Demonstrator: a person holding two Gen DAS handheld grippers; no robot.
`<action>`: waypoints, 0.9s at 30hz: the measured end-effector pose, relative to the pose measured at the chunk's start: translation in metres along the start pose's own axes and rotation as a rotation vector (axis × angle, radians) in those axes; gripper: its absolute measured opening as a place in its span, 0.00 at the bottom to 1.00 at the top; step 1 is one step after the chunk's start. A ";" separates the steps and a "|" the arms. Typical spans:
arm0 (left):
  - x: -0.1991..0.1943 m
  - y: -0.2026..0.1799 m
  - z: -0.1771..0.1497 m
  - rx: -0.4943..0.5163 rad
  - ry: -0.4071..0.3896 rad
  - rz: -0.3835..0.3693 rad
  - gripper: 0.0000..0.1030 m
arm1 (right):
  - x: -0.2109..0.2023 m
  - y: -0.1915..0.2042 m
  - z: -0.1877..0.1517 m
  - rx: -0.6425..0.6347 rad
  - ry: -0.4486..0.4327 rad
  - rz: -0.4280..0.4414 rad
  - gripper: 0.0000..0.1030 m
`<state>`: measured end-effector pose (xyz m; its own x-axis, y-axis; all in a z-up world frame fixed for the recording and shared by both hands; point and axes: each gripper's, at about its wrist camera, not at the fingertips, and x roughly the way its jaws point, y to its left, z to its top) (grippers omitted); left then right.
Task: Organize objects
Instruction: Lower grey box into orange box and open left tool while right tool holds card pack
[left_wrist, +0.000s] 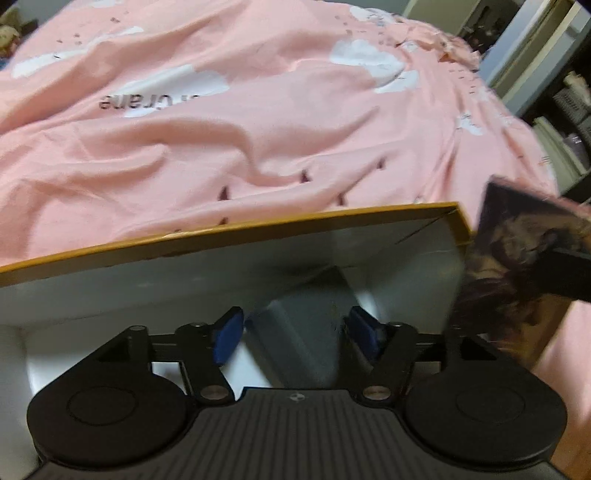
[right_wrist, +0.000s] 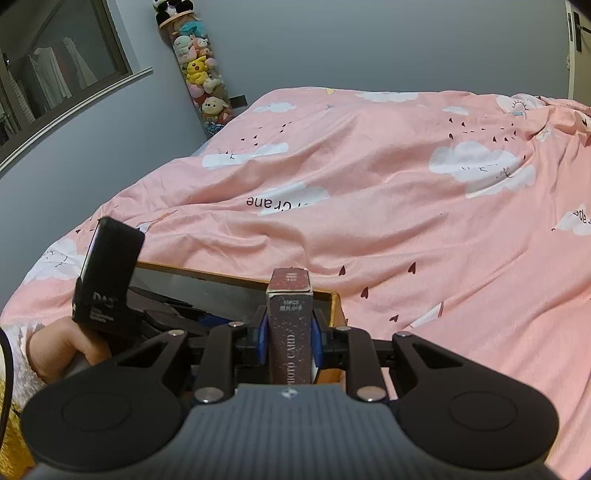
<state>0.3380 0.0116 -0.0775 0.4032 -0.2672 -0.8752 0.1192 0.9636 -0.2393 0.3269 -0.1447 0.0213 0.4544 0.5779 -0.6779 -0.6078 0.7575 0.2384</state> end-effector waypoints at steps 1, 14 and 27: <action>0.000 0.000 -0.001 -0.002 0.004 0.015 0.78 | 0.000 0.000 0.000 -0.001 0.000 0.000 0.23; -0.001 0.016 -0.019 -0.112 0.071 -0.076 0.45 | -0.003 0.001 -0.002 -0.009 0.002 0.000 0.23; 0.008 0.010 -0.014 -0.137 -0.004 -0.154 0.32 | 0.001 0.004 -0.002 -0.020 0.024 -0.003 0.23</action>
<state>0.3298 0.0190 -0.0921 0.3936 -0.4116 -0.8220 0.0555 0.9032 -0.4257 0.3237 -0.1422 0.0204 0.4405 0.5676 -0.6955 -0.6192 0.7531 0.2224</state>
